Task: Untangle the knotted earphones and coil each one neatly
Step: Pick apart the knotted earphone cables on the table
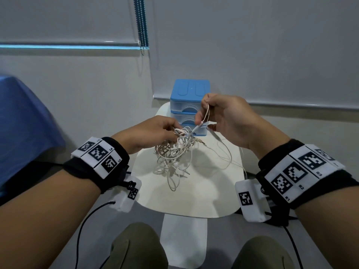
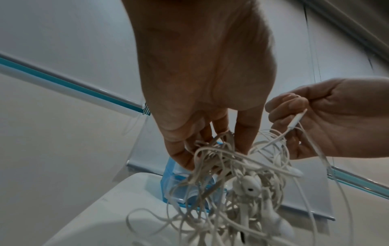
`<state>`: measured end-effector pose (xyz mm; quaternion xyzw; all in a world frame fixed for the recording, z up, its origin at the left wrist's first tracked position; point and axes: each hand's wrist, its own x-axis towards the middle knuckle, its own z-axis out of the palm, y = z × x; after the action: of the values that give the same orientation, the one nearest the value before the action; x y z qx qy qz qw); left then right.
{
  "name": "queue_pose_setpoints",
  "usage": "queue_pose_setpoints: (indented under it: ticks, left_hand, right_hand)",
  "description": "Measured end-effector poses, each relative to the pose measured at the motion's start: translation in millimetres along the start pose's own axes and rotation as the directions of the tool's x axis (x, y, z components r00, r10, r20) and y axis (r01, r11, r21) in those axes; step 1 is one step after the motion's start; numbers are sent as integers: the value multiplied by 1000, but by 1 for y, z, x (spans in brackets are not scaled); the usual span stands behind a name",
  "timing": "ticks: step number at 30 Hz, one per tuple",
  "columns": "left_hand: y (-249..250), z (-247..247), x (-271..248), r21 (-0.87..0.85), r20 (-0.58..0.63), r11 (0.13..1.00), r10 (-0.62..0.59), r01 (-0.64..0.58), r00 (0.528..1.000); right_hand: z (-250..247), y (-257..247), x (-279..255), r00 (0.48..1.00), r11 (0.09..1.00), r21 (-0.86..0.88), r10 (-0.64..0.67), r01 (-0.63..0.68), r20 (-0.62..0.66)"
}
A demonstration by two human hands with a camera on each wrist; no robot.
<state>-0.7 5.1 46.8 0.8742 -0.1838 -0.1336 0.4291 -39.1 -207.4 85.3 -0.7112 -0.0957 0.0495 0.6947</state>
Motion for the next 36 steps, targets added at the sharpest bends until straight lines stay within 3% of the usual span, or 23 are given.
queue_pose_setpoints:
  ticks: [9,15,21,28,36]
  left_hand:
    - [2,5,-1,-16,-50,997,77,-78,996]
    - [2,8,-1,-53,-63,989,136,-139,989]
    - [2,8,-4,-79,-77,982,167,-173,983]
    - [-2,6,-3,-79,-65,982,169,-174,983]
    - [-2,4,-1,-137,-52,975,171,-177,984]
  right_hand:
    - [-2,11,1,997,999,-53,2,-6,-77]
    - [-4,23,3,997,971,-232,50,-64,-62]
    - [-6,40,7,994,853,-513,110,-96,-3]
    - [-7,59,11,996,827,-561,10,44,92]
    - [-6,60,16,981,741,-652,-195,162,22]
